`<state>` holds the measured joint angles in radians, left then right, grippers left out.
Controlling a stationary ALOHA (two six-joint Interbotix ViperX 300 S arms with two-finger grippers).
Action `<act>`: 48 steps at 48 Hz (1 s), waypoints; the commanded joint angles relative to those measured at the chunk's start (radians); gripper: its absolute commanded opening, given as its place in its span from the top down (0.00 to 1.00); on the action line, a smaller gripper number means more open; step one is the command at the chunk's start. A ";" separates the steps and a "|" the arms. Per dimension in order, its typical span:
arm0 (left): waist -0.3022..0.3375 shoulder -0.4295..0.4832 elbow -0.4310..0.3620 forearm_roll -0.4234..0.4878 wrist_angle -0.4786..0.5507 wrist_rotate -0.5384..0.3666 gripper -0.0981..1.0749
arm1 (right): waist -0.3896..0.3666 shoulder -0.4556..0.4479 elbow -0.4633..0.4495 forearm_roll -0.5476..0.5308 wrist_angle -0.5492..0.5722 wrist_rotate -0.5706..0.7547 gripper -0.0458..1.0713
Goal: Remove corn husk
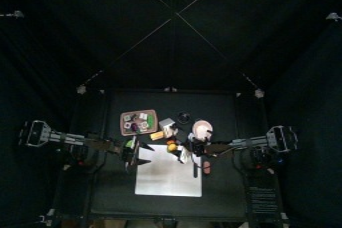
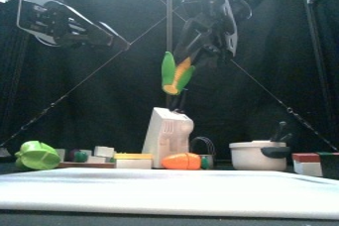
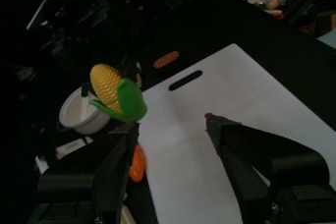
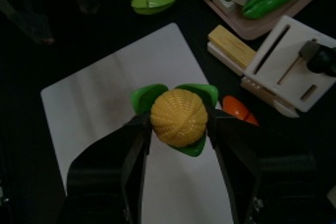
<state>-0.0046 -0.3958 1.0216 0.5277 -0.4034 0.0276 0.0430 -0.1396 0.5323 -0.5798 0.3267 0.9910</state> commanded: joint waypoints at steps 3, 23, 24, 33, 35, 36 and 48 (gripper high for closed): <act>0.000 0.081 -0.066 0.063 -0.044 0.015 0.14 | -0.003 -0.029 -0.006 0.000 -0.021 -0.002 0.39; 0.032 0.202 -0.175 -0.021 -0.081 0.130 0.14 | 0.002 -0.018 0.018 0.009 -0.021 -0.002 0.39; 0.032 0.206 -0.175 -0.028 -0.087 0.141 0.14 | 0.003 -0.017 0.018 0.011 -0.021 -0.002 0.39; 0.035 0.249 -0.178 -0.060 -0.190 0.244 0.14 | 0.003 -0.014 0.015 0.018 -0.023 -0.002 0.39; 0.038 0.259 -0.178 -0.074 -0.210 0.265 0.14 | 0.003 -0.012 0.014 0.018 -0.023 -0.002 0.39; 0.040 0.264 -0.178 -0.081 -0.218 0.276 0.14 | 0.003 -0.014 0.014 0.018 -0.025 -0.002 0.39; 0.041 0.308 -0.187 -0.201 -0.259 0.379 0.14 | 0.003 -0.012 0.014 0.018 -0.025 -0.002 0.39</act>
<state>0.0337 -0.0859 0.8621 0.3574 -0.6489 0.3912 0.0445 -0.1350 0.5614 -0.5614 0.3114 0.9910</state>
